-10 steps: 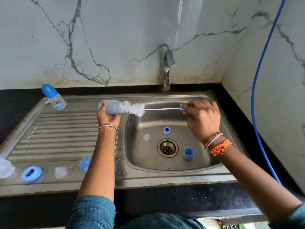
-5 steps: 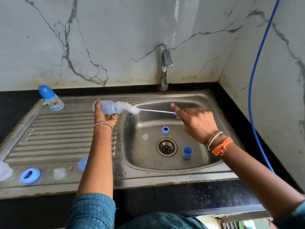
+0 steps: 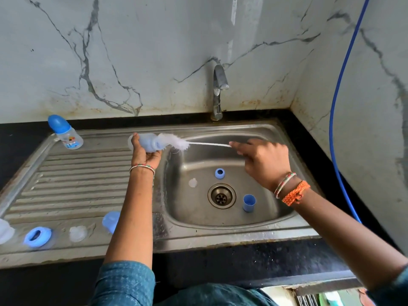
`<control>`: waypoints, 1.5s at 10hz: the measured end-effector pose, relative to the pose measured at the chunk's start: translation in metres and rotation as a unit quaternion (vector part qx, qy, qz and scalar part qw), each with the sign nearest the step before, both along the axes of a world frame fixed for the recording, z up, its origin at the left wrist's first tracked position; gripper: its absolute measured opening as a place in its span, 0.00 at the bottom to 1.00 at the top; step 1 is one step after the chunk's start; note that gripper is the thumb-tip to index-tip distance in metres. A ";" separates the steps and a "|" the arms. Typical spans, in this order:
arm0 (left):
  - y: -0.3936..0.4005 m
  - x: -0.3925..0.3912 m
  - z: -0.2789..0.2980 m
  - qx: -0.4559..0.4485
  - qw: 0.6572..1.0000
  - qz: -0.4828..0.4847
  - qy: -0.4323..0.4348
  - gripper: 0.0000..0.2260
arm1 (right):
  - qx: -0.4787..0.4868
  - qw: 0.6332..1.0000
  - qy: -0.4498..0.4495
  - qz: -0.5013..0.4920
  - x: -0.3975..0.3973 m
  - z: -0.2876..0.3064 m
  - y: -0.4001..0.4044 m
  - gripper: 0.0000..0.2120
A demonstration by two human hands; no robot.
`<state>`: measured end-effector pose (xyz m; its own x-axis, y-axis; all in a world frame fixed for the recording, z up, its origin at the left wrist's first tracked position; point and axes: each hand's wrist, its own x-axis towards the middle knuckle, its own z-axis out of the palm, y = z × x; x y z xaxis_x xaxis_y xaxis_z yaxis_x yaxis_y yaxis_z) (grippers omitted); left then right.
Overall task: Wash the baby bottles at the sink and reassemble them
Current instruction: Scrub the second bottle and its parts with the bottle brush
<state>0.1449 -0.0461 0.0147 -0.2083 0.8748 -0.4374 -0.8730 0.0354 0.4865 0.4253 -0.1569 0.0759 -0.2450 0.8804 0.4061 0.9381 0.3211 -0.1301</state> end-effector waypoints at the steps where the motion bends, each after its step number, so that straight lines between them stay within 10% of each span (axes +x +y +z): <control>1: -0.002 -0.002 -0.004 0.009 0.999 -0.032 0.038 0.18 | -0.508 0.785 0.353 -0.037 0.001 0.014 0.007 0.14; 2: -0.002 -0.008 -0.007 -0.010 0.997 -0.055 0.049 0.22 | -0.428 0.868 0.252 0.011 0.008 0.009 0.006 0.13; 3: -0.002 -0.014 -0.010 -0.059 0.992 -0.070 0.082 0.26 | 0.006 0.989 -0.151 0.010 0.000 0.012 -0.010 0.22; 4: 0.000 -0.013 -0.007 -0.057 0.995 -0.055 0.064 0.21 | 0.130 0.971 -0.195 0.051 -0.004 0.013 -0.015 0.25; 5: 0.000 -0.010 -0.006 -0.058 0.995 -0.028 0.073 0.15 | -0.149 0.989 0.005 0.000 -0.011 0.020 -0.012 0.16; 6: -0.004 -0.007 -0.008 -0.009 0.997 -0.041 0.064 0.14 | -0.466 0.841 0.273 -0.037 -0.006 0.016 0.001 0.16; 7: -0.002 -0.007 -0.006 -0.002 0.999 -0.032 0.035 0.16 | -0.239 0.967 0.079 -0.033 -0.001 0.007 0.000 0.16; 8: 0.000 -0.003 -0.003 -0.019 0.999 -0.035 0.025 0.14 | 0.119 0.985 -0.126 -0.021 -0.001 0.003 -0.009 0.23; 9: -0.002 0.003 -0.002 -0.017 0.998 -0.045 0.039 0.12 | -0.078 0.996 -0.018 -0.026 -0.001 0.012 -0.007 0.15; 10: -0.005 0.003 -0.003 0.010 0.996 -0.070 0.046 0.12 | -0.518 0.799 0.306 -0.001 0.006 0.019 -0.001 0.16; 11: -0.007 -0.002 -0.005 0.022 0.996 -0.083 0.038 0.15 | -0.406 0.896 0.176 0.017 0.006 0.012 -0.008 0.14; 12: -0.005 -0.007 -0.008 -0.031 0.995 -0.066 0.061 0.27 | -0.017 0.991 -0.124 -0.035 0.001 0.009 -0.020 0.22; 13: -0.003 -0.002 -0.004 -0.037 0.996 -0.060 0.056 0.22 | 0.170 0.978 -0.119 0.031 0.002 0.007 -0.022 0.24; 14: -0.006 0.000 -0.006 -0.032 0.997 -0.043 0.056 0.15 | -0.013 0.999 -0.042 0.000 -0.004 0.010 -0.021 0.19; 15: -0.009 -0.001 -0.007 0.024 0.998 -0.052 0.011 0.13 | -0.474 0.807 0.350 -0.029 0.000 0.019 -0.013 0.12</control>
<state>0.1434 -0.0554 0.0075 -0.1252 0.9123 -0.3900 -0.8550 0.1003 0.5089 0.4255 -0.1704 0.0946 -0.1941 0.8783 -0.4370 0.5379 -0.2772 -0.7961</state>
